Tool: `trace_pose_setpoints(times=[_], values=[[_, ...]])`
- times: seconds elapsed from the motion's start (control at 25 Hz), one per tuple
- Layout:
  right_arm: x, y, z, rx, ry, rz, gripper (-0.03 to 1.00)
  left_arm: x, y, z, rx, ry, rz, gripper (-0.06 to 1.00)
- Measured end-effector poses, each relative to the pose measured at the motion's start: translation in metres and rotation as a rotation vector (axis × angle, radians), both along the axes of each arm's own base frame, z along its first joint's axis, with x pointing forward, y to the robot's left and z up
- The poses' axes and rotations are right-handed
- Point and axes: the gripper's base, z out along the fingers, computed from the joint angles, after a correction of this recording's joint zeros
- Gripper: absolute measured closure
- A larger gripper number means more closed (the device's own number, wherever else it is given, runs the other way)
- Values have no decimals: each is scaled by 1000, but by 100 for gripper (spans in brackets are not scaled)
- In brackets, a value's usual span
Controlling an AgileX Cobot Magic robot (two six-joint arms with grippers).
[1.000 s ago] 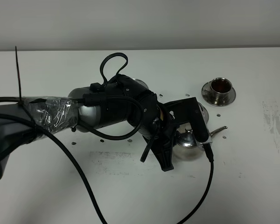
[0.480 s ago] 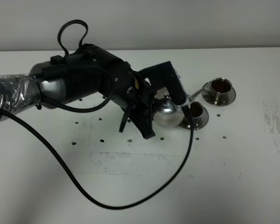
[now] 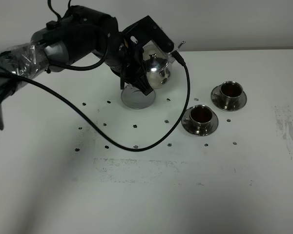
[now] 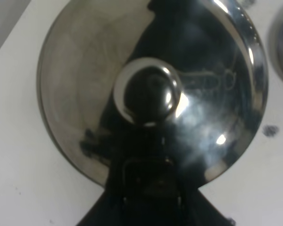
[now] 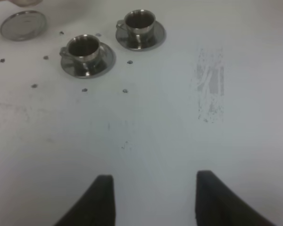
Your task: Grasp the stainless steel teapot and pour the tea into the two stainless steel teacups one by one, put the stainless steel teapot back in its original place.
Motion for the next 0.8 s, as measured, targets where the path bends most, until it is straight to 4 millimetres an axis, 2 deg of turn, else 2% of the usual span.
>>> trace_pose_setpoints(times=[0.16,0.44,0.8], values=[[0,0,0,0,0,0,55,16,3,-9,13,64,70,73],[0,0,0,0,0,0,55,23,23,-18,38,120,155,73],[0,0,0,0,0,0,55,25,27,-28,32,146,171,73]])
